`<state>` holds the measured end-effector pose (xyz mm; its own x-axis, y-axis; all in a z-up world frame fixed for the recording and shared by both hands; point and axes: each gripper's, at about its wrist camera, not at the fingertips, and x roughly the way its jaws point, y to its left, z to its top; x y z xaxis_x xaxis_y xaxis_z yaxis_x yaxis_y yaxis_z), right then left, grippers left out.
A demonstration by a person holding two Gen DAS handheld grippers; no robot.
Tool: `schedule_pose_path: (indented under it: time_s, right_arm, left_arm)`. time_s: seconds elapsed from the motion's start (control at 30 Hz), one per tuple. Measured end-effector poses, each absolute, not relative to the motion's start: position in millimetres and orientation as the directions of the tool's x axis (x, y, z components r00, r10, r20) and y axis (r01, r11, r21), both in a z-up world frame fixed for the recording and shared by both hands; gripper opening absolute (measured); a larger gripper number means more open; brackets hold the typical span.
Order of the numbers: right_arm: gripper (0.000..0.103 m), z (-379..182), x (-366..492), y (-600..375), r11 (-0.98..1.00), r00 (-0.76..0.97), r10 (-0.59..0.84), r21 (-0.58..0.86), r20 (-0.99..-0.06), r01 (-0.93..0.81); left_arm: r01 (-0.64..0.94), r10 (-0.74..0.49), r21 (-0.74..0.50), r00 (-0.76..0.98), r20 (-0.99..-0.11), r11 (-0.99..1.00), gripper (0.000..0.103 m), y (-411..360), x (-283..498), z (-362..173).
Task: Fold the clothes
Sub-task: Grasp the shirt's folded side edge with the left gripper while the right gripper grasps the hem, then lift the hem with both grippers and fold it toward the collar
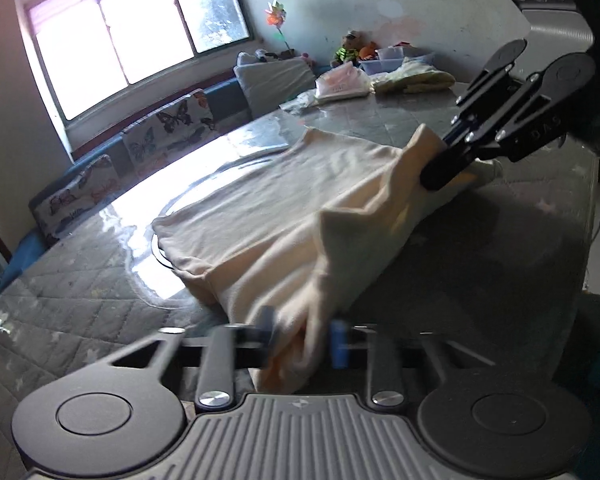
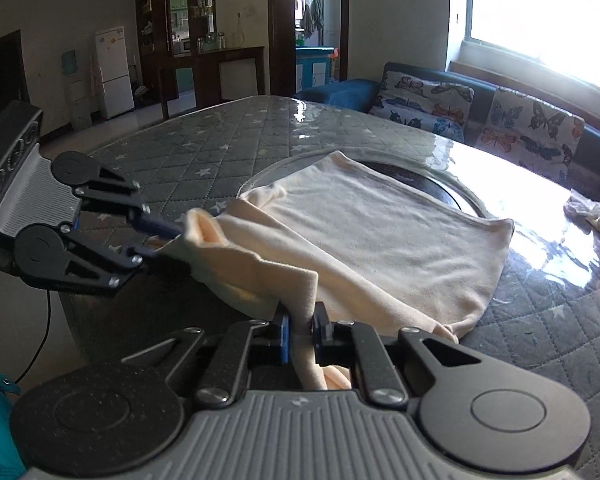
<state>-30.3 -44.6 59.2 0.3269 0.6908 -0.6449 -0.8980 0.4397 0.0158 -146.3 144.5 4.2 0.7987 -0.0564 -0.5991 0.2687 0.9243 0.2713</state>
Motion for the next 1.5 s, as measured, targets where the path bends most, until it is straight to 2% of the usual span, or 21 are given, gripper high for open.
schedule_pose_path:
  time_s: [0.07,0.33,0.77,1.2,1.33,1.5]
  right_arm:
    - [0.009,61,-35,-46,0.434,0.333,0.698,0.004,-0.634,-0.901]
    - [0.008,84,-55,-60,0.396,0.336,0.743,-0.025,-0.578,-0.918]
    - [0.008,128,-105,-97,0.286,0.218,0.743,0.006,-0.633,-0.958]
    - [0.008,138,-11,-49,0.358,0.299,0.735,-0.027,-0.608,-0.933]
    - [0.008,128,23,-22,0.381,0.327,0.716,-0.047,-0.616,-0.923]
    - [0.01,76,65,12,0.491,0.392,0.666,-0.022,-0.634,-0.871]
  left_arm:
    - [0.263,-0.061,0.263,0.805,-0.589,0.928,0.011,146,-148,7]
    - [0.25,-0.1,0.21,0.833,-0.545,0.945,0.01,146,-173,32]
    - [0.336,-0.203,0.142,0.801,-0.564,0.931,0.01,127,-240,73]
    - [0.219,-0.116,0.132,0.838,-0.534,0.967,0.01,166,-133,75]
    - [0.147,-0.051,0.125,0.823,-0.566,0.981,0.01,180,-85,59]
    - [0.046,0.027,0.099,0.775,-0.632,0.994,0.015,195,-32,25]
